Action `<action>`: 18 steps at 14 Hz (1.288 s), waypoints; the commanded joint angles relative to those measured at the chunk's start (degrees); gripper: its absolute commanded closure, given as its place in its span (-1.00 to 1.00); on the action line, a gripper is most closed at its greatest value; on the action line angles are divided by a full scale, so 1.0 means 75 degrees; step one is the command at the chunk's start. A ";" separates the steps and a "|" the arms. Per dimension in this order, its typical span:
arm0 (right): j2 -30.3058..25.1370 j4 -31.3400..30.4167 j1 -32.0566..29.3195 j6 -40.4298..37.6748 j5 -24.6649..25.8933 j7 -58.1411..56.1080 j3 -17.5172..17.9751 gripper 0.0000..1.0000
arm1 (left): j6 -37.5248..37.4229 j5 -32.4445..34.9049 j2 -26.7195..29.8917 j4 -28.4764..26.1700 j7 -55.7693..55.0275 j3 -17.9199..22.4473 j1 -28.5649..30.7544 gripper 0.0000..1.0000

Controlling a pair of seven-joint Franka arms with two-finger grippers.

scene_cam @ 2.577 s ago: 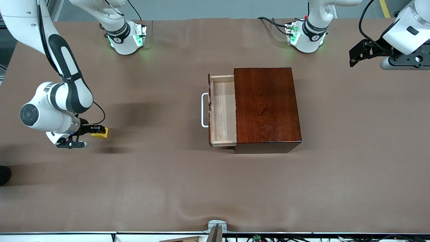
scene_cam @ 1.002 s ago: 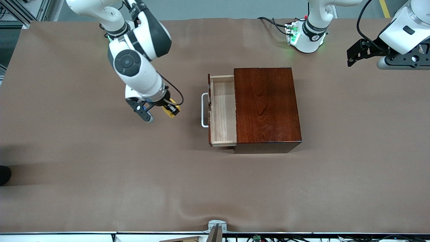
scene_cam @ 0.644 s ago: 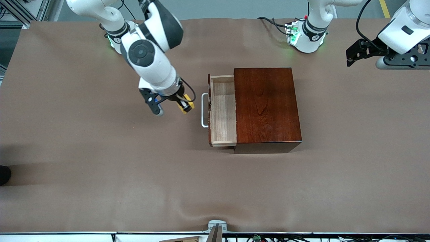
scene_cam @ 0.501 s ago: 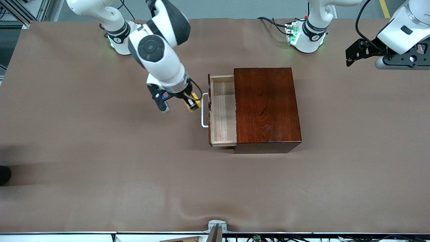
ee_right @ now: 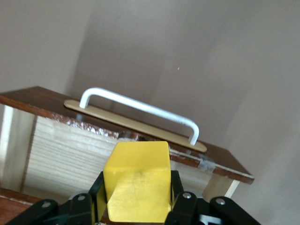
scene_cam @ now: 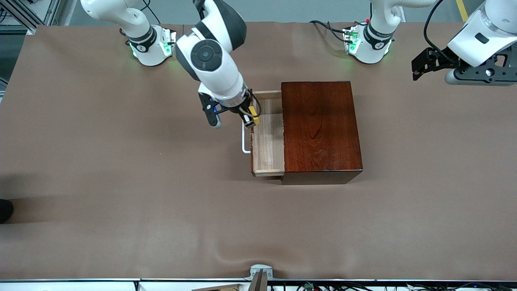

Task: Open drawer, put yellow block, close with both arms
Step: 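Carry the yellow cube with the right gripper over the open drawer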

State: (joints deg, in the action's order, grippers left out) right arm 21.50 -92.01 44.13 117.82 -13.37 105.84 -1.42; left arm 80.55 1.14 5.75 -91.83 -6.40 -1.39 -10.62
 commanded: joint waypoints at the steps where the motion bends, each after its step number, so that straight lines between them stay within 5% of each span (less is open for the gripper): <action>1: 0.0414 0.0279 0.0407 0.0378 -0.0140 0.0651 -0.0116 1.00 | -0.0065 -0.0117 -0.0063 0.0150 -0.0037 -0.0014 0.0021 -1.00; 18: 0.1564 0.0385 0.0737 0.1353 -0.0245 0.1380 -0.0116 1.00 | -0.0053 -0.0094 -0.0122 0.0174 -0.0037 -0.0014 -0.0002 -1.00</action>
State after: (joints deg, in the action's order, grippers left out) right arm 31.71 -90.48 48.99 127.75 -14.46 115.23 -1.78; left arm 80.56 1.14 5.45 -91.83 -6.40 -1.39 -10.61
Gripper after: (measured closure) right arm 0.445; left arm 0.000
